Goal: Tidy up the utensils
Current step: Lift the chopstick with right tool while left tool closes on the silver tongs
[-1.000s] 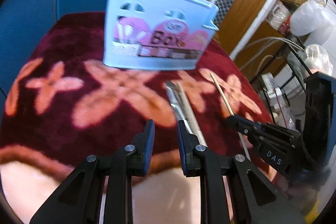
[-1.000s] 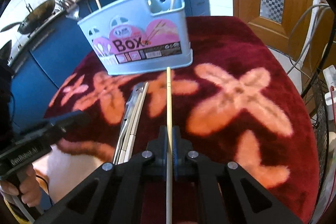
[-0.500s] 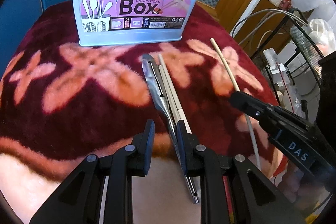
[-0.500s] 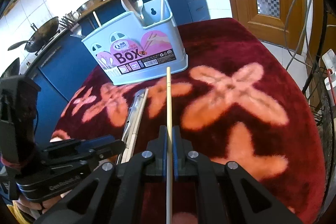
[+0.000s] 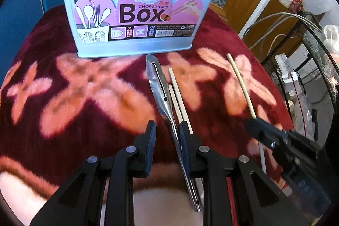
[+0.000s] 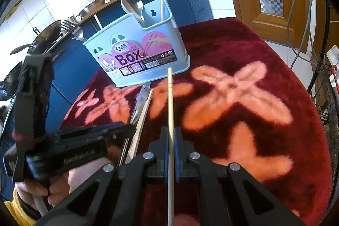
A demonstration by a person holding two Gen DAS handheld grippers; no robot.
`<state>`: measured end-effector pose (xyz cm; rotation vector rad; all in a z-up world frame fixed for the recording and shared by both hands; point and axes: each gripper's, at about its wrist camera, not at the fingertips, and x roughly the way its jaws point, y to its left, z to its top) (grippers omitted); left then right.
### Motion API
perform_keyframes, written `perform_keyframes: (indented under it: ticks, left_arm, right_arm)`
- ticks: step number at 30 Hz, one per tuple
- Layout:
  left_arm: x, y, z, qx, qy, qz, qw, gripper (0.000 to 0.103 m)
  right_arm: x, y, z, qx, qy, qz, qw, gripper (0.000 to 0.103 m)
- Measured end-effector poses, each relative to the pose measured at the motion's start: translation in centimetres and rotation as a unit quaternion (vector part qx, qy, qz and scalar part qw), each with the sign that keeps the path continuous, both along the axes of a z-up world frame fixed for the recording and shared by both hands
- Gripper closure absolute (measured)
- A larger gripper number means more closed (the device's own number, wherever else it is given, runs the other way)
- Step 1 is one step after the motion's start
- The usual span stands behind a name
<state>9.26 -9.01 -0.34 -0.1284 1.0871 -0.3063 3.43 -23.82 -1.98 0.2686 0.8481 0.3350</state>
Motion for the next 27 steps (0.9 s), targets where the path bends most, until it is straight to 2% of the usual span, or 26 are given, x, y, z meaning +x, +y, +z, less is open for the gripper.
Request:
perform_keyframes:
  ticks: [6, 19, 24, 27]
  left_arm:
    - [2.2, 0.2, 0.0, -0.005, 0.022, 0.004, 0.9997, 0.079]
    - [5.2, -0.3, -0.2, 0.003, 0.027, 0.007, 0.9996, 0.080]
    - [5.9, -0.1, -0.4, -0.012, 0.029, 0.010, 0.9995, 0.081]
    - [6.2, 0.8, -0.4, -0.039, 0.030, 0.017, 0.9986, 0.082]
  right_arm:
    - [0.2, -0.4, -0.2, 0.006, 0.003, -0.002, 1.000, 0.097]
    - [0.7, -0.8, -0.6, 0.012, 0.009, -0.001, 1.000, 0.097]
    - [0.7, -0.7, -0.6, 0.014, 0.009, 0.000, 1.000, 0.097]
    - [0.6, -0.6, -0.5, 0.015, 0.006, 0.001, 1.000, 0.097]
